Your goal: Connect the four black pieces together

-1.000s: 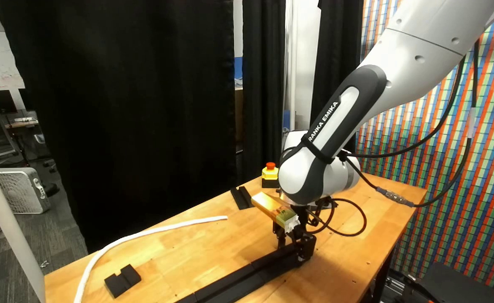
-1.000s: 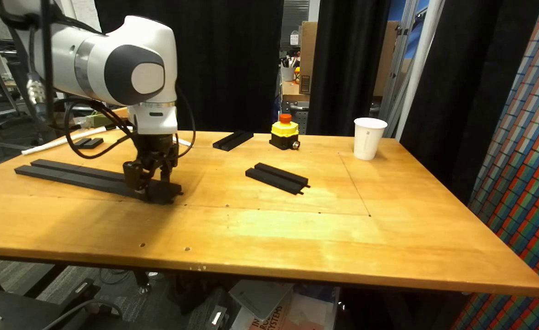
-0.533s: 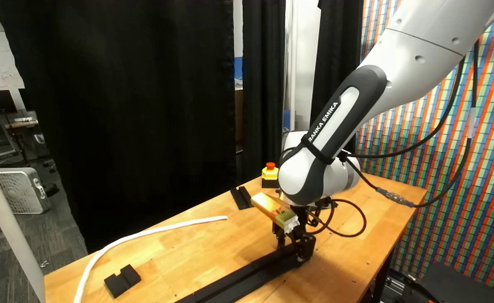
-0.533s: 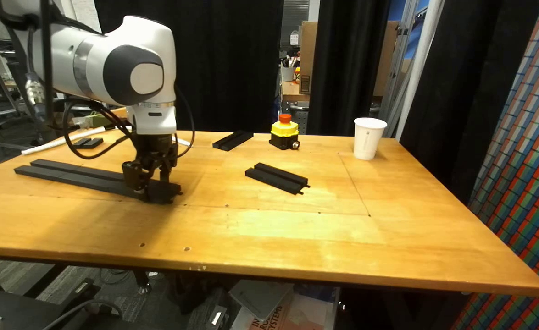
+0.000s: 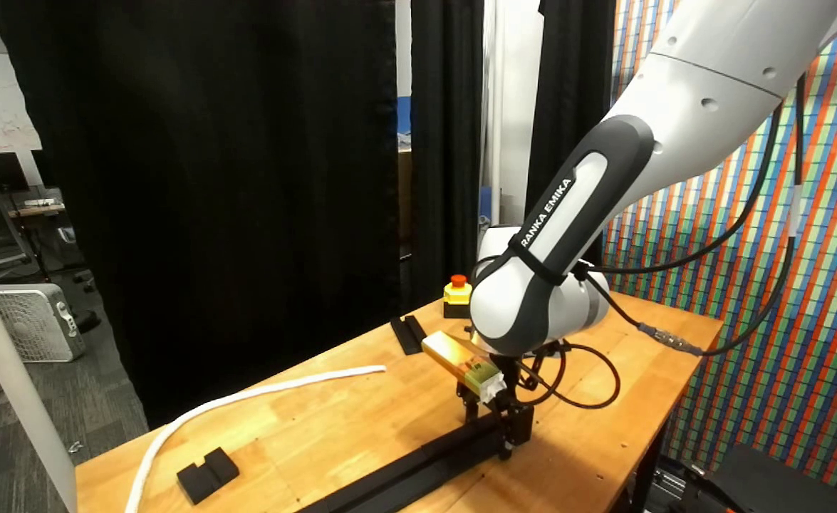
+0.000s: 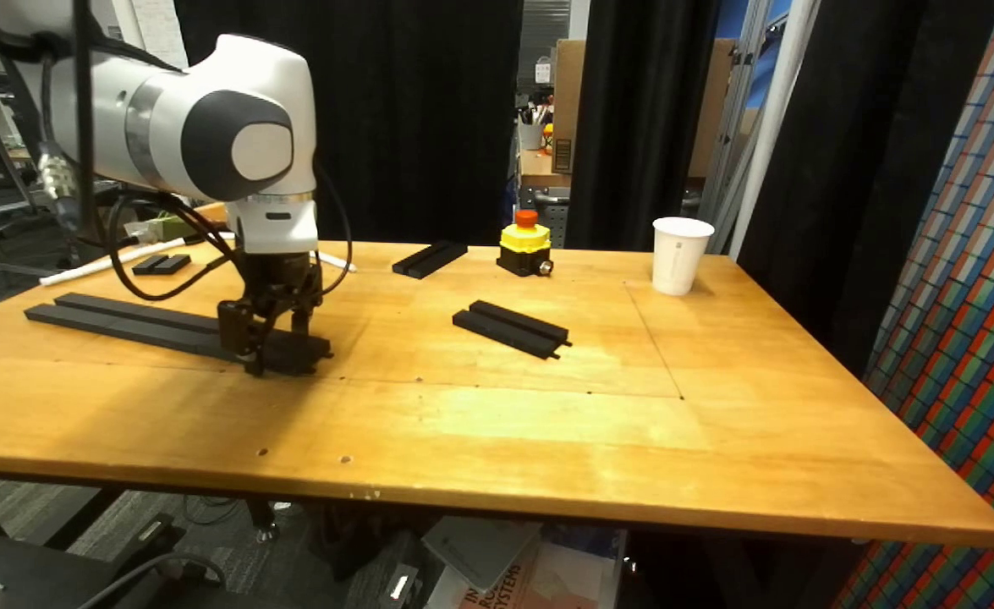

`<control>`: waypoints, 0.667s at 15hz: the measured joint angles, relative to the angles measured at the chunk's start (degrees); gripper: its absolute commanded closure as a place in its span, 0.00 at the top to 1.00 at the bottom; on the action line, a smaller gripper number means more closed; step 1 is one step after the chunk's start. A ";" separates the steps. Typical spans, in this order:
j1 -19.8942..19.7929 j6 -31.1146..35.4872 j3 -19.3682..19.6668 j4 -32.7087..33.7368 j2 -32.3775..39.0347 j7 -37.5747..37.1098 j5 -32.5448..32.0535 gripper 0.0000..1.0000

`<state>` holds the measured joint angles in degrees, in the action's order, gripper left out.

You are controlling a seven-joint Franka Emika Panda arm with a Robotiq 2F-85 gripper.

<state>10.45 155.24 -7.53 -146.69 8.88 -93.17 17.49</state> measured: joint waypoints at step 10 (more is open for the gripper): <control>0.01 -1.98 -0.05 0.07 -1.85 0.16 -4.42 1.00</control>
<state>10.46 153.26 -7.58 -146.62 7.02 -93.01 13.07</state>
